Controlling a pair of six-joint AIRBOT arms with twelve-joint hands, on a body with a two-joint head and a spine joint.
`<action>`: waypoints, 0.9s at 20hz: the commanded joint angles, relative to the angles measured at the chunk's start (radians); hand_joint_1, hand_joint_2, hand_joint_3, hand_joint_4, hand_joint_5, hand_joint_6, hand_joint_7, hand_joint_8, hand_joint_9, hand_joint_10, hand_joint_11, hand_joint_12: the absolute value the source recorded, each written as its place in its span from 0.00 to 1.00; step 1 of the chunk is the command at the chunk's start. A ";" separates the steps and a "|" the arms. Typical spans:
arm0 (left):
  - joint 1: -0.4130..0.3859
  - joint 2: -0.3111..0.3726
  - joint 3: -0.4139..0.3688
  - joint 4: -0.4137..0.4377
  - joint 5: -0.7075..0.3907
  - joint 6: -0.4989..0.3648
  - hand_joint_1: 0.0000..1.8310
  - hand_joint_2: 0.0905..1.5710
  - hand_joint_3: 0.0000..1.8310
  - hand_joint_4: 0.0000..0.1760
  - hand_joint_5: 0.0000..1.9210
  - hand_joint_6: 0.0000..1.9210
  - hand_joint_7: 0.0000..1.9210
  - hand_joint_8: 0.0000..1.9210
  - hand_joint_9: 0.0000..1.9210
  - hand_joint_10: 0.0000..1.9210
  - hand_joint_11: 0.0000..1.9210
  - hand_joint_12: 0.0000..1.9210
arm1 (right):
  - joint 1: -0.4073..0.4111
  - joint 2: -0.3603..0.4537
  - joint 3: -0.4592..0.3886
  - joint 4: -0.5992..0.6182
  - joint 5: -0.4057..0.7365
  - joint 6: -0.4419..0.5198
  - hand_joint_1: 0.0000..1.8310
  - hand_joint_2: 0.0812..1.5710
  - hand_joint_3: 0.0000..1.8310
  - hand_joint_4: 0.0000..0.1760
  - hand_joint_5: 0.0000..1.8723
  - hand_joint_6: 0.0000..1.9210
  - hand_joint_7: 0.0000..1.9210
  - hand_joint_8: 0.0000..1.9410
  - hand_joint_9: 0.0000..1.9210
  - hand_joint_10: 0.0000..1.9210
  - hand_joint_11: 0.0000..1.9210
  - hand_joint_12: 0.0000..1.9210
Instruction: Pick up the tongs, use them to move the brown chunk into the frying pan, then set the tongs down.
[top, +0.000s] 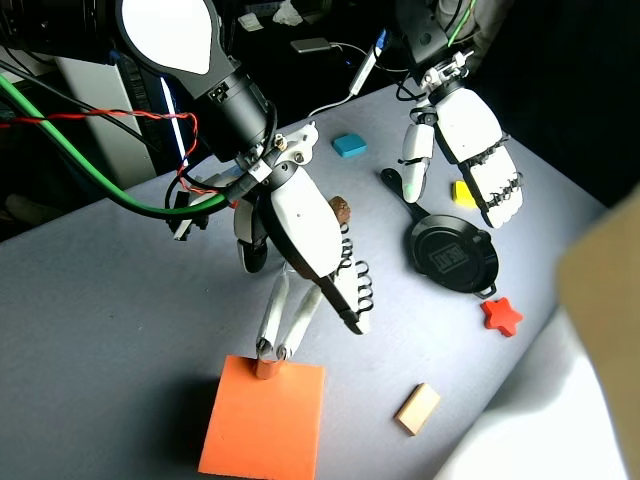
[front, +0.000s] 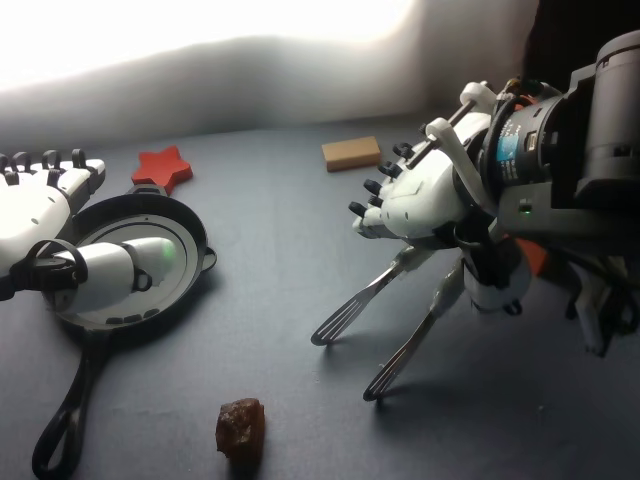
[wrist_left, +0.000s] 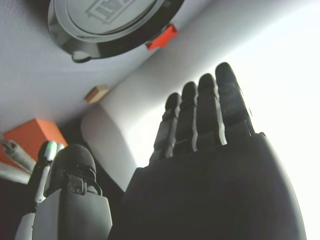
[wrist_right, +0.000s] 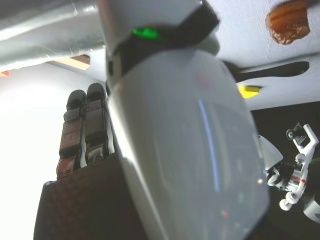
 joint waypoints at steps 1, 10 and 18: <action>0.000 0.012 0.002 0.058 -0.077 -0.001 0.00 0.74 0.01 0.00 0.00 0.00 0.01 0.00 0.01 0.00 0.00 0.04 | 0.004 0.005 0.003 -0.051 0.034 0.010 0.61 0.58 0.00 0.00 0.00 0.00 0.00 0.00 0.00 0.00 0.00 0.00; 0.005 0.012 0.004 0.058 -0.077 -0.001 0.00 0.87 0.02 0.00 0.03 0.01 0.02 0.00 0.00 0.00 0.00 0.00 | -0.028 0.000 0.051 -0.051 0.083 0.030 0.63 0.59 0.00 0.00 0.00 0.00 0.00 0.00 0.00 0.00 0.00 0.00; 0.009 0.012 0.005 0.057 -0.077 -0.001 0.00 0.83 0.00 0.00 0.01 0.00 0.01 0.00 0.00 0.00 0.00 0.00 | -0.067 -0.026 0.091 -0.050 0.091 0.032 0.60 0.59 0.00 0.00 0.00 0.00 0.00 0.00 0.00 0.00 0.00 0.00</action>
